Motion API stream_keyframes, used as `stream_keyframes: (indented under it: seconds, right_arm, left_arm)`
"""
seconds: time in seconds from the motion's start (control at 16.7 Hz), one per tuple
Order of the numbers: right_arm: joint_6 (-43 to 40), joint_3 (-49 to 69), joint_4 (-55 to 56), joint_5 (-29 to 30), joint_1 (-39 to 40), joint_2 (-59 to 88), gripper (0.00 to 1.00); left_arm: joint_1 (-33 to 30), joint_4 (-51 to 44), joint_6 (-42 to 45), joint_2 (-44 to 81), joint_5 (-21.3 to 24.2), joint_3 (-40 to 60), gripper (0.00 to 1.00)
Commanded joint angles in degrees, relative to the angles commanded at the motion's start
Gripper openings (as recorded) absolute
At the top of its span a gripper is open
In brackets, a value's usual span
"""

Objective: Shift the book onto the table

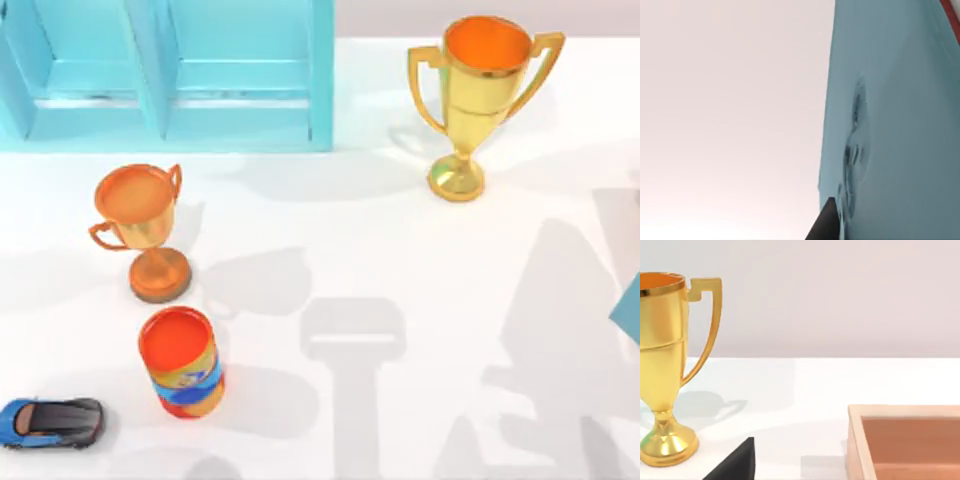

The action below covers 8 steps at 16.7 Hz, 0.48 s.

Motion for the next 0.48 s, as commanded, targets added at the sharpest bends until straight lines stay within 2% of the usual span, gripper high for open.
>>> stream_keyframes:
  seconds: [0.24,0.48]
  right_arm:
    - [0.0,0.0,0.0,0.0,0.0,0.0,1.00]
    - [0.0,0.0,0.0,0.0,0.0,0.0,1.00]
  left_arm:
    - [-2.0,-10.7,0.8,5.2,-2.5,6.5,0.00]
    - [-3.0,-27.0,1.9,12.8,-7.5,16.8,0.00]
